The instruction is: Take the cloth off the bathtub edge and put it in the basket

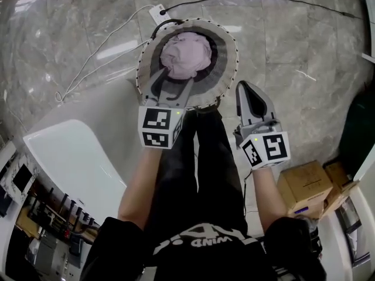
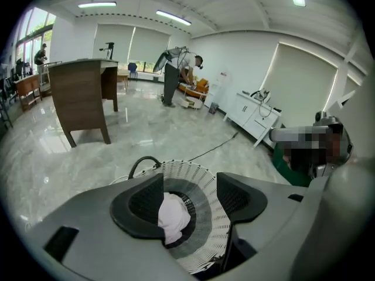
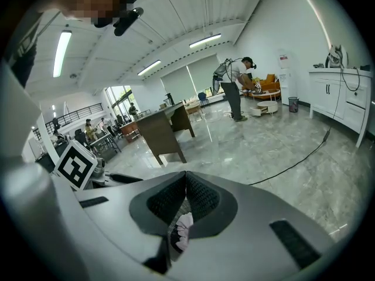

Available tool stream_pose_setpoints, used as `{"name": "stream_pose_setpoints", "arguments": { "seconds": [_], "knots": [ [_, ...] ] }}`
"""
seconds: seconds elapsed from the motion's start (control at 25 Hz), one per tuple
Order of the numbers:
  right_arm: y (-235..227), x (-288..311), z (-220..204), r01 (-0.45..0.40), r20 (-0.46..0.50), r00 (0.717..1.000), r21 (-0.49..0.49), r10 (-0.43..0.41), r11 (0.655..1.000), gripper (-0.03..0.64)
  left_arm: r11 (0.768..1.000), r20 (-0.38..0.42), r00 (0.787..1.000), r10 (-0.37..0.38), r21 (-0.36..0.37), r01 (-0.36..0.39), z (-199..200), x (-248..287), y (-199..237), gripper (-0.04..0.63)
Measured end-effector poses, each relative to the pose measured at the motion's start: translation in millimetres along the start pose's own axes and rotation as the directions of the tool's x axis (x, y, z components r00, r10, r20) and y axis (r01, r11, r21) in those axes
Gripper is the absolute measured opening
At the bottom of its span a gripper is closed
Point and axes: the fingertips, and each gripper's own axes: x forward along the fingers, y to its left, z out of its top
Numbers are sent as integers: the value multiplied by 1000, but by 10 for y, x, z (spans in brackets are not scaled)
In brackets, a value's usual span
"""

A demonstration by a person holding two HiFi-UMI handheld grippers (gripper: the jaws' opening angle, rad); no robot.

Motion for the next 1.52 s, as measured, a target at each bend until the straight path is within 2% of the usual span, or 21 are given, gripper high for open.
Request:
{"name": "stream_pose_setpoints", "arguments": {
  "seconds": [0.2, 0.28, 0.4, 0.56, 0.84, 1.04, 1.24, 1.52],
  "knots": [
    [165, -440, 418, -9, 4, 1000, -12, 9, 1000, 14, 999, 36, 999, -31, -10, 31, 396, -523, -270, 260],
    [279, -636, 633, -24, 15, 1000, -26, 24, 999, 14, 999, 68, 997, -48, 12, 48, 654, -788, -398, 209],
    [447, -915, 957, -41, 41, 998, -62, 43, 997, 14, 997, 142, 987, -74, 40, 69, 1110, -1202, -547, 95],
    [641, -1296, 1376, -52, 80, 995, -81, 59, 995, 14, 995, 238, 967, -95, 7, 96, 1545, -1812, -809, 20],
    [943, -1850, 1820, -67, 185, 979, -115, 88, 991, 14, 988, 355, 923, -151, 83, 129, 1895, -2576, -1339, 15],
    [1082, -2070, 1996, -56, 242, 966, -155, 93, 986, 14, 985, 437, 885, -160, 133, 112, 2110, -2956, -1415, 14],
    [1050, -2250, 2073, -33, 274, 958, -194, 86, 981, 14, 983, 471, 873, -129, 175, 51, 2147, -3178, -1389, 14],
    [1162, -2244, 2144, -63, 298, 947, -197, 121, 978, 14, 986, 495, 863, -104, 165, 24, 2092, -3251, -1333, 14]
  ]
}}
